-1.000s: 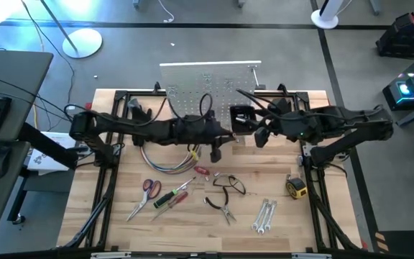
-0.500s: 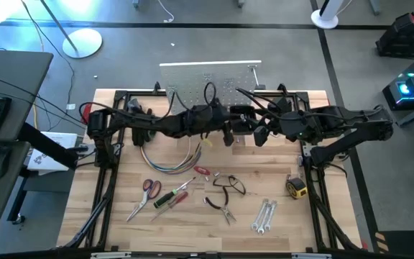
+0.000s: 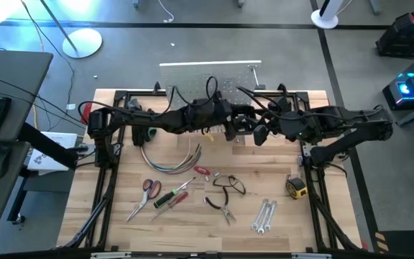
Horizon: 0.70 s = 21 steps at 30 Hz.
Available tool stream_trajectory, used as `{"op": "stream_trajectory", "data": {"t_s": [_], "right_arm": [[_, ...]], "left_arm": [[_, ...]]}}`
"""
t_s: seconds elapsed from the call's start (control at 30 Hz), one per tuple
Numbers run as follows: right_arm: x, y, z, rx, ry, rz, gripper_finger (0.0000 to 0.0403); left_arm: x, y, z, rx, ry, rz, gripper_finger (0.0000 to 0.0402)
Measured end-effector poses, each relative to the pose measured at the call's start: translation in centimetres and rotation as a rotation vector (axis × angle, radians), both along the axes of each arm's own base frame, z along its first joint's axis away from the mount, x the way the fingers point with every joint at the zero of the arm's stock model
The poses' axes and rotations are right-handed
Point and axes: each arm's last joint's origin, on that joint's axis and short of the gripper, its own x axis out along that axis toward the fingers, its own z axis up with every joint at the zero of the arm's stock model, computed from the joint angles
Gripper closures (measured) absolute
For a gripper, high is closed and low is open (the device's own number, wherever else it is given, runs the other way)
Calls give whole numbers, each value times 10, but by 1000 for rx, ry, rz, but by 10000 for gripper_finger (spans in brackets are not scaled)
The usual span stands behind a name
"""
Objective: Hang tools onto peg board
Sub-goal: Put the socket into the black bin on the peg board
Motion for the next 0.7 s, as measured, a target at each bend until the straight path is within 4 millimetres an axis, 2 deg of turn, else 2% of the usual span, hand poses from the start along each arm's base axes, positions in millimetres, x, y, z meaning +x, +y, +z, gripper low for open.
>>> {"op": "stream_trajectory", "data": {"t_s": [0.1,0.2,0.37,0.5,0.6,0.7], "right_arm": [[0,0,0,0,0,0,179],[0,0,0,-11,7,7,179],[1,1,1,-42,19,28,179],[1,2,0,-28,30,66,179],[3,4,-3,35,44,124,179],[8,9,-7,44,70,160,179]], "left_arm": [[-4,-3,2,-57,13,1,195],[-16,-11,21,-104,11,-54,190],[-49,-28,53,-188,84,-198,189],[-84,-41,79,-246,146,-285,189],[-107,-52,83,-295,213,-307,189],[-123,-66,70,-356,266,-322,189]]}}
